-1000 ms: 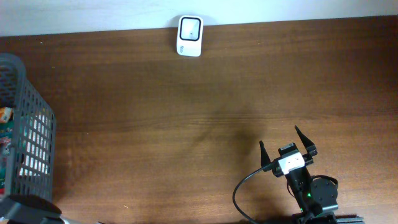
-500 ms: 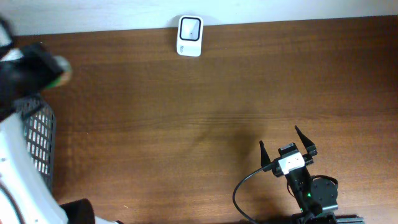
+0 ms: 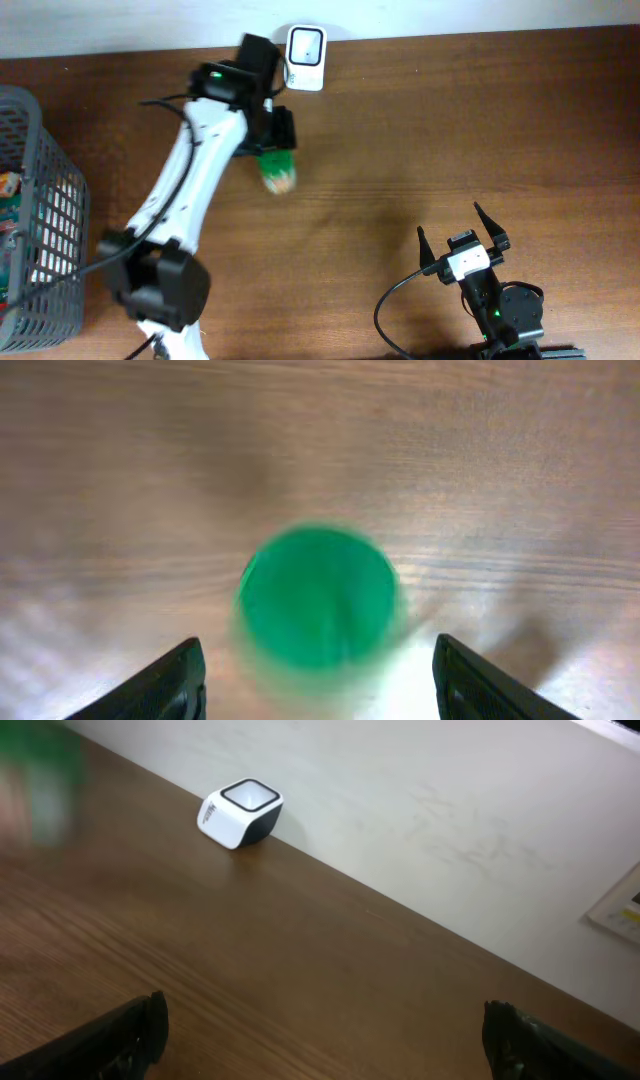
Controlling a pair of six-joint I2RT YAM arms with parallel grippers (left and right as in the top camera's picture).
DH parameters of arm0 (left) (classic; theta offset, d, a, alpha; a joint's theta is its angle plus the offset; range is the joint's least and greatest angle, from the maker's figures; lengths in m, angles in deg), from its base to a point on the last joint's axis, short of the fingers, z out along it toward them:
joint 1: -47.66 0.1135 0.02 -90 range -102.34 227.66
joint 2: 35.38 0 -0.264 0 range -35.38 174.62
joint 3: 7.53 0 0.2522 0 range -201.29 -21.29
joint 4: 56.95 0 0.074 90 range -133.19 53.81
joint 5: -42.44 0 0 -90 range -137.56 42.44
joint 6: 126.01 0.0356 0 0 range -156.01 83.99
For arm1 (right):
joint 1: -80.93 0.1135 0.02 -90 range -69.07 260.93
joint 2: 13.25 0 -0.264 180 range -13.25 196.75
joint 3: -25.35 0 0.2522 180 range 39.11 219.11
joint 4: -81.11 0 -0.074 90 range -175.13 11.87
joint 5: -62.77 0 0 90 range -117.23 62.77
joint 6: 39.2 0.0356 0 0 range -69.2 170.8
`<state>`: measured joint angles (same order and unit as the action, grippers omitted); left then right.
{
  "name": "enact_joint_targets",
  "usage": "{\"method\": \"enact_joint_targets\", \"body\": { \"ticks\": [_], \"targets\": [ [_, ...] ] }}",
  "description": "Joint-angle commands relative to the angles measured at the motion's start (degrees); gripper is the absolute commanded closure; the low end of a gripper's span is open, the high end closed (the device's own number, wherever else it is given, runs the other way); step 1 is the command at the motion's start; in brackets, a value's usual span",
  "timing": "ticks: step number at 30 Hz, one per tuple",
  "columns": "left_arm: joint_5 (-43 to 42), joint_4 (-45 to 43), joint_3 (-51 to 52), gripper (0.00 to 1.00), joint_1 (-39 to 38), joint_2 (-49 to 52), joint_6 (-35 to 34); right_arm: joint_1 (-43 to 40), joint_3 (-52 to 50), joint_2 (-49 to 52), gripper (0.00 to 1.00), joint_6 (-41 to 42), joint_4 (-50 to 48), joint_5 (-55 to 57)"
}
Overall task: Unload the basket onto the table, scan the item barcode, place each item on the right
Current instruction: 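Carry the green jar out and set it on the table, then reach the left gripper into the basket and grasp the white tube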
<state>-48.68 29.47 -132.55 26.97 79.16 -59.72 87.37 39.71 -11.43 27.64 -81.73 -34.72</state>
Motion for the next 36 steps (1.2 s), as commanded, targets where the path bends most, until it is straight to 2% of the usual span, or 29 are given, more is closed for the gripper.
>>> {"method": "enact_joint_targets", "body": {
  "ticks": [1,5,14,20,22,25,26,32,36],
  "targets": [
    [-2.4,-2.23,0.66,0.29,-1.77,5.79,-2.6,0.28,-0.26,-0.22,0.02,-0.39,0.31,-0.83],
    [-3.65,-3.91,0.66,0.29,-3.19,11.17,-2.62,0.28,-0.26,-0.22,0.02,-0.39,0.31,-0.83],
    [-1.07,-3.61,-1.79,0.28,-2.67,11.34,-2.54,0.28,-0.26,-0.22,0.02,-0.39,0.31,-0.83],
    [8.35,12.35,-24.52,0.22,2.19,8.79,-2.49,0.28,-0.26,-0.22,0.02,-0.39,0.31,-0.83],
    [8.7,18.1,-33.97,0.14,6.25,6.82,-2.38,0.28,-0.26,-0.22,0.02,-0.39,0.31,-0.83],
    [8.76,24.04,-43.54,0.07,13.53,4.04,-2.32,0.28,-0.26,-0.22,0.02,-0.39,0.31,-0.83],
    [7.08,24.06,-45.11,0.06,17.9,1.95,0.85,0.28,-0.26,-0.22,0.02,-0.39,0.31,-0.83],
    [3.3,24.06,-45.16,0.05,38.29,-4.35,1.6,0.28,-0.26,-0.22,0.02,-0.39,0.31,-0.83],
    [-6.86,24.06,-41.35,0.05,54.88,-4.37,4.33,0.28,-0.26,-0.22,0.02,-0.39,0.31,-0.83]
  ]
}}
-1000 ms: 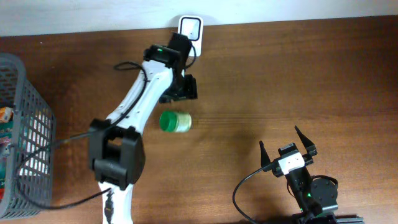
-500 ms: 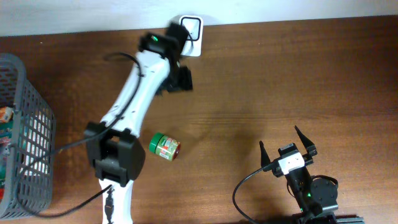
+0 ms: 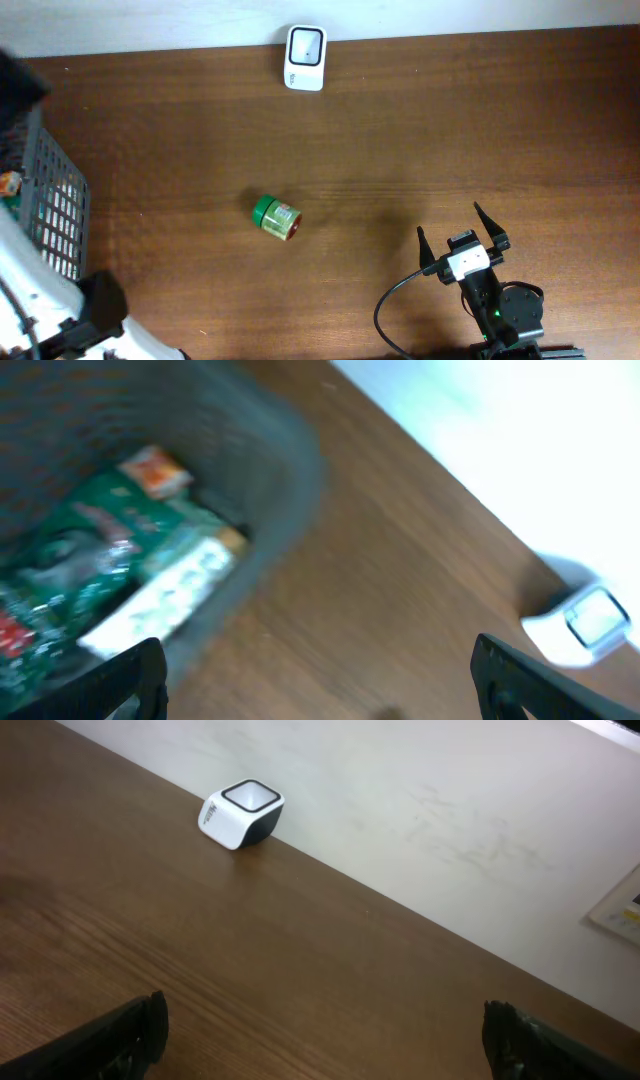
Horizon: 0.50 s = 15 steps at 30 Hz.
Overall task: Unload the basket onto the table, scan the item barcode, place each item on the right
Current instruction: 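Reach the left gripper into the basket and grasp the white tube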
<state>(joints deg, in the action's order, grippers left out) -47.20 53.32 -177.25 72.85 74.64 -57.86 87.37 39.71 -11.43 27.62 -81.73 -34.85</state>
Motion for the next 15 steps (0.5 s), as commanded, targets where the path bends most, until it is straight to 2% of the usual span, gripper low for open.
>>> {"method": "enact_joint_targets", "body": {
  "ticks": [1,3,8,13,15],
  "targets": [
    [-9.6,0.22,5.42,0.05,11.89,0.15,2.47,0.28,-0.26,-0.22,0.01,-0.37,0.33,-0.7],
    [-10.14,0.22,12.2,0.06,17.79,0.15,2.45,0.28,-0.26,-0.22,0.02,-0.37,0.33,-0.7],
    [-10.03,-3.76,29.03,0.1,26.45,0.15,2.71,0.28,-0.26,-0.22,0.02,-0.37,0.31,-0.7],
    [-10.64,-12.83,44.24,0.13,28.52,0.15,7.74,0.28,-0.26,-0.22,0.01,-0.37,0.31,-0.7],
    [-11.56,-18.71,50.01,0.12,28.52,0.17,11.76,0.28,-0.26,-0.22,0.02,-0.37,0.31,-0.7]
  ]
}}
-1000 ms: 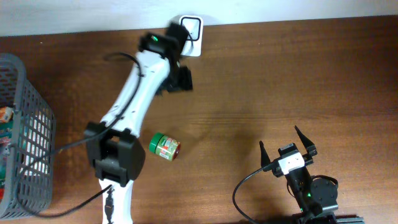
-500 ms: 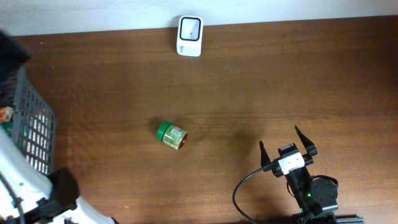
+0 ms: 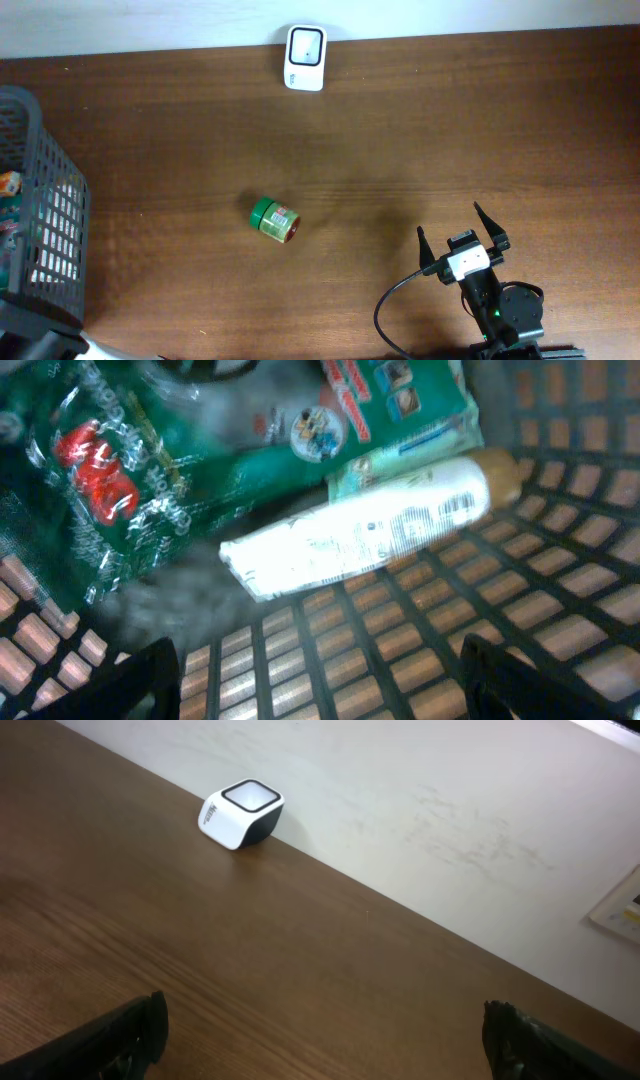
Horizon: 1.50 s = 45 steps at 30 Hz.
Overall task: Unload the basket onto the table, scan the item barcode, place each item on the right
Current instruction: 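Reach the left gripper into the basket and grasp the white tube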
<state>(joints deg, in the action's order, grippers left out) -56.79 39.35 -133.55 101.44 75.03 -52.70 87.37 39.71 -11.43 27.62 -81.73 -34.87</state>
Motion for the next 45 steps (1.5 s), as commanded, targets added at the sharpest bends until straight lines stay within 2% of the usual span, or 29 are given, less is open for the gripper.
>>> {"method": "enact_joint_targets", "body": {
  "ticks": [1,5,8,9,12,17,22,26,28,29,30,34,39,45],
  "targets": [
    [-1.95,-7.15,8.46,0.12,-0.07,-0.22,8.5,0.28,-0.26,-0.22,0.02,-0.37,0.31,-0.68],
    [-1.73,-17.57,17.09,0.13,-0.09,-0.17,17.2,0.28,-0.26,-0.22,0.02,-0.37,0.33,-0.68],
    [-1.31,-22.56,21.55,0.16,-0.09,-0.11,18.51,0.28,-0.26,-0.22,0.02,-0.37,0.31,-0.68],
    [-1.31,-23.91,22.97,0.21,-0.09,-0.11,18.53,0.28,-0.26,-0.22,0.02,-0.37,0.31,-0.68],
    [-1.57,-26.01,25.88,0.28,-0.13,-0.07,22.1,0.28,-0.26,-0.22,0.02,-0.37,0.31,-0.68],
    [-4.11,-31.21,29.73,0.25,-0.15,0.26,23.06,0.28,-0.26,-0.22,0.02,-0.37,0.31,-0.68],
    [-6.05,-32.41,29.99,0.25,-2.03,3.13,25.9,0.28,-0.26,-0.22,0.02,-0.37,0.31,-0.68],
    [-6.25,-32.44,29.99,0.28,-4.24,4.39,26.69,0.28,-0.26,-0.22,0.02,-0.37,0.31,-0.68],
    [-6.23,-32.48,29.99,0.38,-5.46,4.39,26.69,0.28,-0.26,-0.22,0.02,-0.37,0.31,-0.68],
    [-6.21,-32.46,29.99,0.59,-5.73,4.39,26.67,0.28,-0.26,-0.22,0.02,-0.37,0.31,-0.68],
    [-6.16,-32.44,29.99,0.74,-5.73,4.39,26.67,0.28,-0.26,-0.22,0.02,-0.37,0.33,-0.68],
    [-6.01,-31.12,29.0,1.0,-5.33,4.33,26.64,0.28,-0.26,-0.22,0.02,-0.37,0.31,-0.68],
    [-6.03,-22.25,19.37,1.0,-4.37,4.33,26.56,0.28,-0.26,-0.22,0.02,-0.37,0.31,-0.68],
    [-6.05,-5.95,-4.87,1.0,-4.39,4.31,21.77,0.28,-0.26,-0.22,0.02,-0.37,0.33,-0.68]
  ]
}}
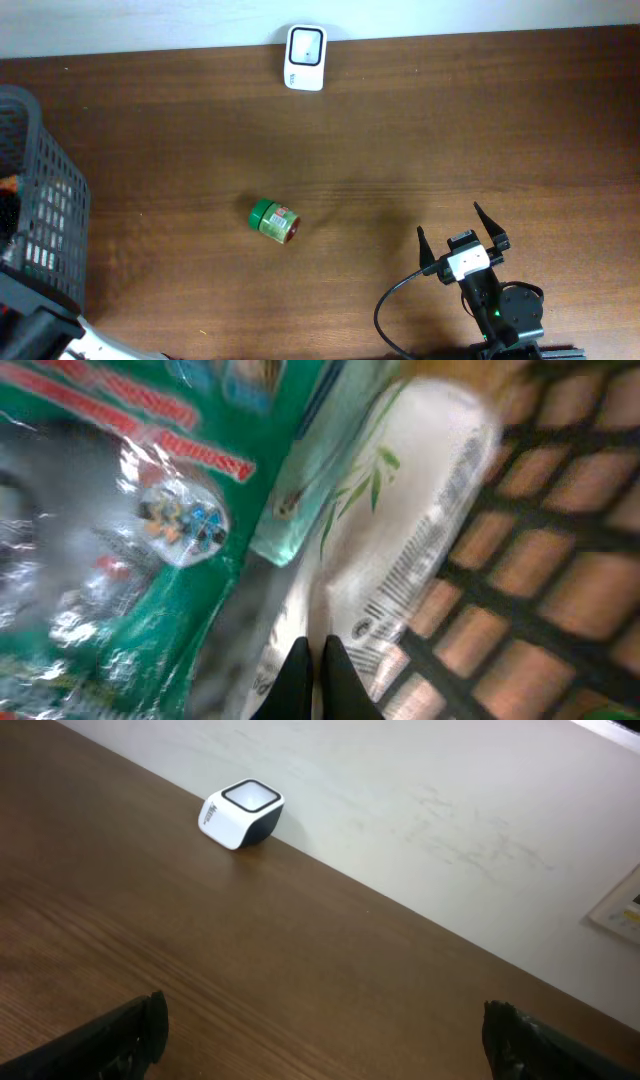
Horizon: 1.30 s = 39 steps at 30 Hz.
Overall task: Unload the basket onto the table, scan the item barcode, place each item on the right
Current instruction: 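Reach the left gripper into the basket and grasp the white tube, then place the white tube on the table beside the green jar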
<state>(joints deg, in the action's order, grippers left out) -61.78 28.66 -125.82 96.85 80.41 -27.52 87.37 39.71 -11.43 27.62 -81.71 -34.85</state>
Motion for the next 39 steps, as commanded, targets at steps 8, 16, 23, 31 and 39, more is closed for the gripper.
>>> {"method": "enact_joint_targets", "body": {
  "ticks": [8,16,23,31,39],
  "targets": [
    [-3.13,21.57,-37.88,1.0,-0.07,-6.27,-6.32,0.28,-0.26,-0.22,0.02,-0.37,0.28,-0.7],
    [-16.46,20.22,-40.39,1.0,-4.31,-23.69,-6.4,0.28,-0.26,-0.22,0.02,-0.37,0.28,-0.7],
    [-14.6,23.19,-37.29,1.0,-22.32,-25.99,-10.03,0.28,-0.26,-0.22,0.02,-0.37,0.28,-0.7],
    [-7.34,10.99,-10.23,1.0,-38.25,-25.77,-14.75,0.28,-0.26,-0.22,0.02,-0.37,0.31,-0.7],
    [5.18,-23.34,29.35,1.0,-49.64,-25.75,-32.13,0.28,-0.26,-0.22,0.02,-0.37,0.28,-0.7]
  ]
}}
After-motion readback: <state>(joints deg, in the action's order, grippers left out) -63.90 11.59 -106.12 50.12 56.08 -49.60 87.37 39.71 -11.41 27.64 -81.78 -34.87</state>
